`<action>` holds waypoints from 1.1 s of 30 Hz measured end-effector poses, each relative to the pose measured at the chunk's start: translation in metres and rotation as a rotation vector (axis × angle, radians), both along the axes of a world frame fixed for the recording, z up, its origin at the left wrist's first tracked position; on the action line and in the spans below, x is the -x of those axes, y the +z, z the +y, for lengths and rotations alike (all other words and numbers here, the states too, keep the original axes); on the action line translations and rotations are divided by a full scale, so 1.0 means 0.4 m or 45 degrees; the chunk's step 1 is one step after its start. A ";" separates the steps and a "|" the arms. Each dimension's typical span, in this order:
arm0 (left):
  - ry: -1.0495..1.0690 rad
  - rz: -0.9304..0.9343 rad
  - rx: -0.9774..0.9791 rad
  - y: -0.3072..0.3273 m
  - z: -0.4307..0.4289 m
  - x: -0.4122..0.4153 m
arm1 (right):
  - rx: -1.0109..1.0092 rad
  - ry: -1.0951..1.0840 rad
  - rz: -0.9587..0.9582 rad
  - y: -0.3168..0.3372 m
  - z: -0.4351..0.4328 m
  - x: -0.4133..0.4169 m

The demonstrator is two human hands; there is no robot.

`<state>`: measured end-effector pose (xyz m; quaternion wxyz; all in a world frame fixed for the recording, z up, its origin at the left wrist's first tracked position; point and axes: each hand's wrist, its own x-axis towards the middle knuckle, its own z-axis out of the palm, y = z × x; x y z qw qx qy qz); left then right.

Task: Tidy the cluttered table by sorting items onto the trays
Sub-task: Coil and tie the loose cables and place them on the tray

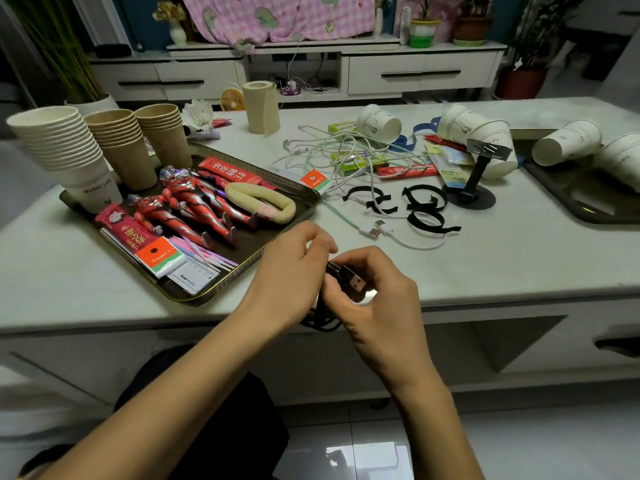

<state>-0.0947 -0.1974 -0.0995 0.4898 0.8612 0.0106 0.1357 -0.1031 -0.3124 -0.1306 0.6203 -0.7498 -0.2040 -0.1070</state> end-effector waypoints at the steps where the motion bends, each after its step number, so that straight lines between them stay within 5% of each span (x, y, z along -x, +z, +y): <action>1: -0.010 -0.008 0.008 -0.001 -0.002 -0.001 | -0.105 0.060 0.106 0.002 0.000 -0.001; 14: -0.158 -0.298 -0.368 -0.027 -0.014 0.011 | -0.339 0.562 0.729 -0.026 -0.051 -0.034; 22: -0.223 -0.491 -0.701 0.002 -0.031 0.019 | -1.186 0.540 1.299 -0.018 -0.049 -0.044; 28: -0.297 -0.415 -0.659 -0.022 -0.050 0.028 | -0.996 0.474 1.215 -0.029 -0.068 -0.045; 33: -0.188 -0.331 -0.381 -0.047 -0.060 0.030 | -0.575 0.142 0.781 -0.010 -0.077 -0.031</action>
